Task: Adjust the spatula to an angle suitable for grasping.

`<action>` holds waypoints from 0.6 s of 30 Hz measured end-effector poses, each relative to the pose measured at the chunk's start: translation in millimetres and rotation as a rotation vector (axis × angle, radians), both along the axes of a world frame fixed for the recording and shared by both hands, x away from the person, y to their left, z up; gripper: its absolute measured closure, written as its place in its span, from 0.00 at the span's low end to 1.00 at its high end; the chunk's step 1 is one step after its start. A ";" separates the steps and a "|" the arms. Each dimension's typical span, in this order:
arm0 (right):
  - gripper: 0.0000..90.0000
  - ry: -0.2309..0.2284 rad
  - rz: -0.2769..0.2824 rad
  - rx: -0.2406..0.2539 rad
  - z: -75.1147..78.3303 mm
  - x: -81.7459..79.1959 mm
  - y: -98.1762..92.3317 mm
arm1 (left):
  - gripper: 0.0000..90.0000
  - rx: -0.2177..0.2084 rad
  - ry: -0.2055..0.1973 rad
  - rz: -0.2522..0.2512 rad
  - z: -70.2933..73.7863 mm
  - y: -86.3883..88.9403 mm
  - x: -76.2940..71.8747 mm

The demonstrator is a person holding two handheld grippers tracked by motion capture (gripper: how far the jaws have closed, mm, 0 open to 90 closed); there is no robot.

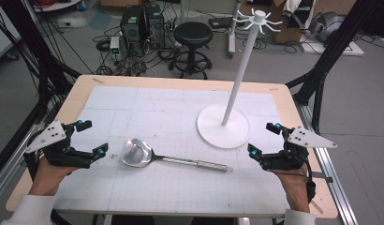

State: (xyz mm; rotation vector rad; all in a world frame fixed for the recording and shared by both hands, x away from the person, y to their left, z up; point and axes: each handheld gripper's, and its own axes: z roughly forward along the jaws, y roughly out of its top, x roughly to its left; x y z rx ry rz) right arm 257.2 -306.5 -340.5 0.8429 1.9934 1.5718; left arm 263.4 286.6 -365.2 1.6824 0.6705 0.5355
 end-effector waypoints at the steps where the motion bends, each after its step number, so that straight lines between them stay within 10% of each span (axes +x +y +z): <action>1: 0.01 -0.001 0.000 -0.001 -0.3 0.4 0.0 | 0.02 -0.006 -0.005 -0.002 0.4 0.4 -0.1; 18: 0.01 -0.004 0.000 -0.014 1.6 0.2 -2.3 | 0.02 -0.012 -0.023 -0.067 16.6 1.0 9.4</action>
